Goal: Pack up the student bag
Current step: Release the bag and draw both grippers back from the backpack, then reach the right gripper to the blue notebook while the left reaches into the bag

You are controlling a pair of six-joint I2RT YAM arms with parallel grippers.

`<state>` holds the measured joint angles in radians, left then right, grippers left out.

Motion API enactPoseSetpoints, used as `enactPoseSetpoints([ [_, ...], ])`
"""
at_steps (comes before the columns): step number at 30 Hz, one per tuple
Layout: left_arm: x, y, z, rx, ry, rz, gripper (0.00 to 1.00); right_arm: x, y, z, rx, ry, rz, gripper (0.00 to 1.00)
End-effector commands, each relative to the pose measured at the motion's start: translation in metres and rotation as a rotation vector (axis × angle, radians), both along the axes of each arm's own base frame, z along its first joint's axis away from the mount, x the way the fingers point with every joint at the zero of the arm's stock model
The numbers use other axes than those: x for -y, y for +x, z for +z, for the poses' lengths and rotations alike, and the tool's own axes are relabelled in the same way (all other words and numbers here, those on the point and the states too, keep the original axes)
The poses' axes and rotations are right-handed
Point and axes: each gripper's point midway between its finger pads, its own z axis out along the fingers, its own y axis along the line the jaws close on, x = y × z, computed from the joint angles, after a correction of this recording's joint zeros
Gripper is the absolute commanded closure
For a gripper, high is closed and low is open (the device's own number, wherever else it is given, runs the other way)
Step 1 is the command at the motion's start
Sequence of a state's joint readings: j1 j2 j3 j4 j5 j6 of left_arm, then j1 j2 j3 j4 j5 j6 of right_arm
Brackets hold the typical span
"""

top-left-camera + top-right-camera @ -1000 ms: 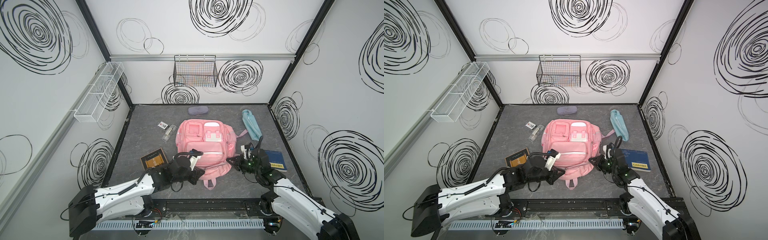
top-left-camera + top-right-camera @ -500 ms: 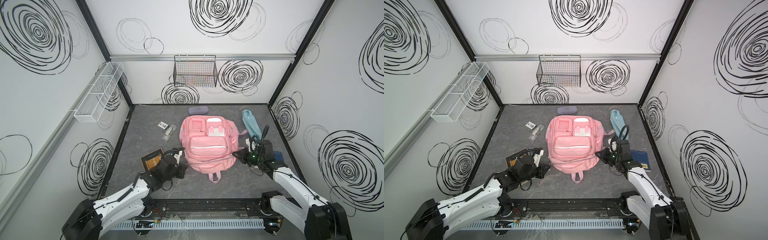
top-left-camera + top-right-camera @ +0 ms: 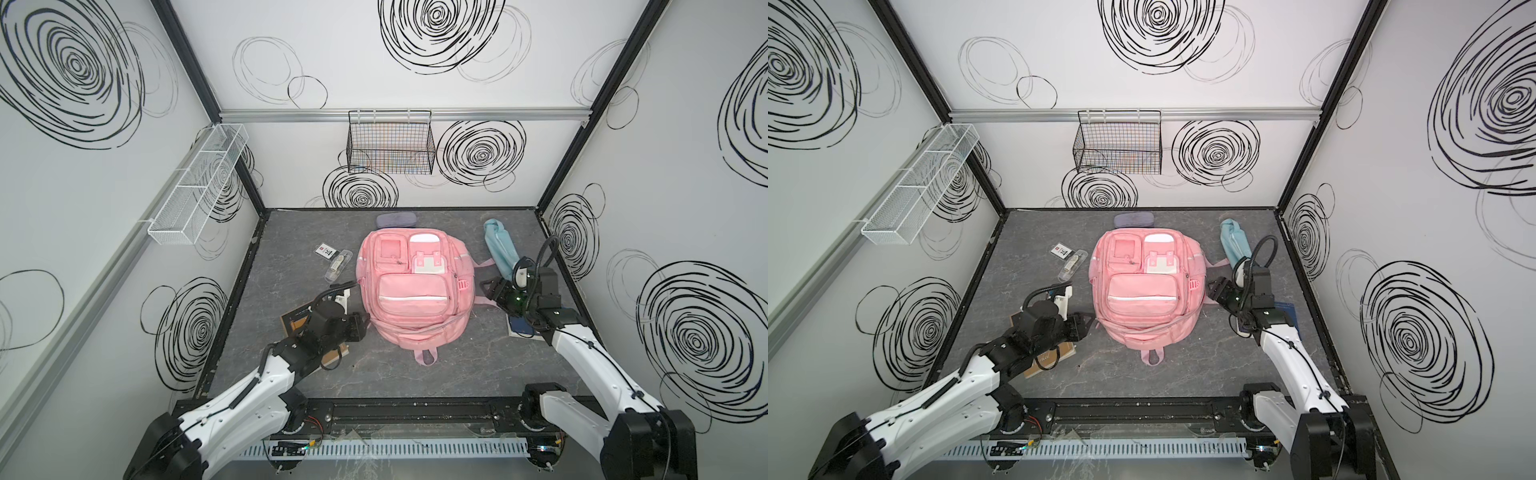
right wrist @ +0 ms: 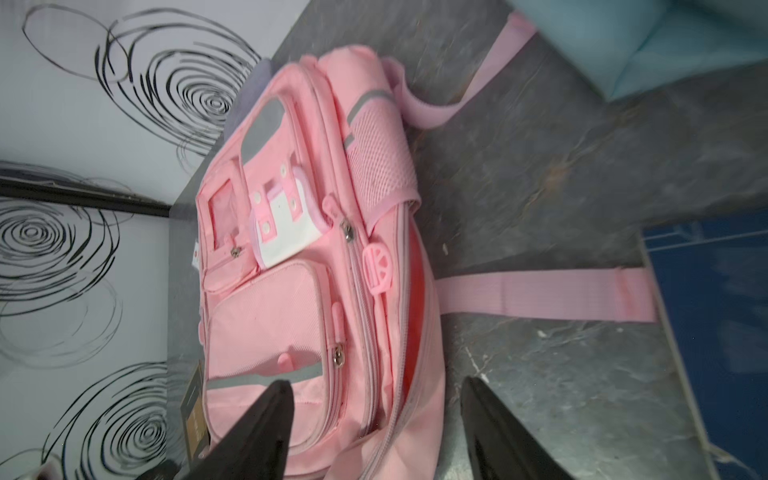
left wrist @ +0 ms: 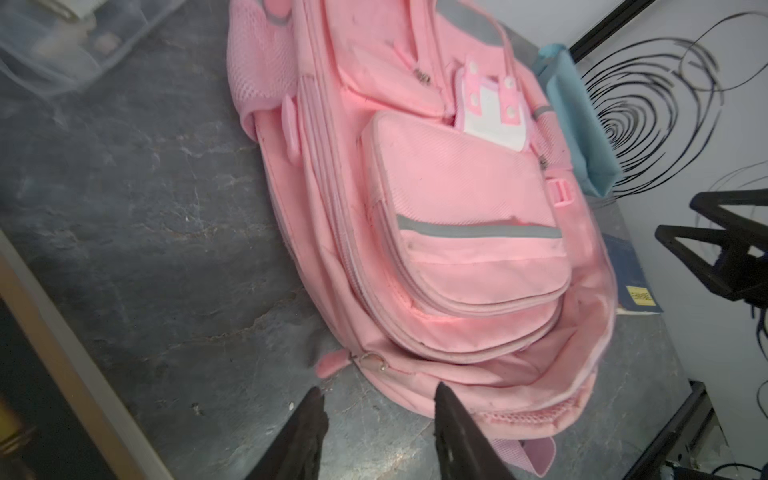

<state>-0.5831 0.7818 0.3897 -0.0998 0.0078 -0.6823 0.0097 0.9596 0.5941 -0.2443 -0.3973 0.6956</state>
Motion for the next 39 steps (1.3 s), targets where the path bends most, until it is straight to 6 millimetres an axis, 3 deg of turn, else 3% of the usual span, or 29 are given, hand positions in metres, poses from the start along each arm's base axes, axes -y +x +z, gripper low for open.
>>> enactPoseSetpoints([
  [1, -0.01, 0.004, 0.039, 0.083, -0.027, 0.074, 0.51, 0.07, -0.008, 0.015, 0.009, -0.157, -0.269, 0.15],
  [3, 0.0, 0.008, 0.06, 0.128, -0.043, 0.049, 0.51, 0.118, -0.011, 0.023, 0.038, -0.245, -0.428, 0.06],
  [6, 0.04, 0.017, 0.079, 0.146, -0.054, -0.055, 0.51, 0.186, -0.022, 0.006, -0.023, -0.326, -0.646, 0.02],
  [9, 0.093, 0.022, 0.086, 0.154, -0.055, -0.183, 0.52, 0.234, -0.039, -0.029, -0.124, -0.316, -0.795, 0.01],
  [11, 0.128, 0.022, 0.088, 0.154, -0.067, -0.271, 0.52, 0.247, -0.04, -0.045, -0.139, -0.298, -0.807, 0.0],
  [16, 0.21, 0.019, 0.077, 0.102, -0.078, -0.476, 0.52, 0.24, -0.023, -0.088, -0.268, -0.221, -0.707, 0.0],
  [20, 0.249, 0.025, 0.067, 0.083, -0.07, -0.549, 0.51, 0.235, -0.025, -0.123, -0.426, -0.183, -0.606, 0.0],
  [22, 0.261, 0.031, 0.06, 0.071, -0.058, -0.563, 0.51, 0.232, -0.029, -0.132, -0.44, -0.129, -0.596, 0.0],
  [25, 0.276, 0.037, 0.047, 0.051, -0.03, -0.58, 0.5, 0.213, -0.033, -0.139, -0.434, -0.046, -0.545, 0.05],
  [35, 0.314, 0.047, -0.014, -0.057, 0.013, -0.629, 0.49, 0.099, -0.068, -0.148, -0.432, 0.113, -0.328, 0.13],
  [39, 0.336, 0.056, -0.027, -0.058, 0.06, -0.664, 0.49, 0.082, -0.081, -0.145, -0.382, 0.136, -0.312, 0.15],
])
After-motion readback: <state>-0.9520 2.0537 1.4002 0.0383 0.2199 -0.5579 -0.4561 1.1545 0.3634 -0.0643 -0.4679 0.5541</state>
